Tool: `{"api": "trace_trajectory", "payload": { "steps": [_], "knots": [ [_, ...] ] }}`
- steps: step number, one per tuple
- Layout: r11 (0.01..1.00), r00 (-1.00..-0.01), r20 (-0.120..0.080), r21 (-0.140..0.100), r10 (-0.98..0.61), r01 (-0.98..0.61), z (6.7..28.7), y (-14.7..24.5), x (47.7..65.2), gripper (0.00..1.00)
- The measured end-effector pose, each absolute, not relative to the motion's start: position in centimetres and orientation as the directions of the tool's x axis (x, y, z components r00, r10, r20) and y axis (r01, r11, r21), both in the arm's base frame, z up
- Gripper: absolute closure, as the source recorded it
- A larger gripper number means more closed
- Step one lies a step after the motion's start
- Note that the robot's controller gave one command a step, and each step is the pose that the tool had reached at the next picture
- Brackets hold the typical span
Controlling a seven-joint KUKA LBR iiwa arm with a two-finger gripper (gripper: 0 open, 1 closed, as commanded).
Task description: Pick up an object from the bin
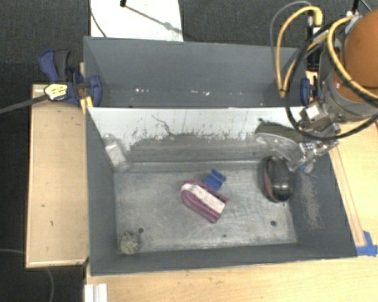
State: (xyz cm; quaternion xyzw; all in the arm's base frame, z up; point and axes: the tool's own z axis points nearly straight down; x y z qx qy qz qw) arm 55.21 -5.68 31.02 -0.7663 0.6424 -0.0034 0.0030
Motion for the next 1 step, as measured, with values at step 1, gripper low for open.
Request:
{"api": "trace_trajectory", "payload": {
  "steps": [1],
  "knots": [
    [-0.661, 0.661, -0.005, 0.002, -0.750, -0.750, 21.91, -4.46, 52.21, 1.00]
  ]
}}
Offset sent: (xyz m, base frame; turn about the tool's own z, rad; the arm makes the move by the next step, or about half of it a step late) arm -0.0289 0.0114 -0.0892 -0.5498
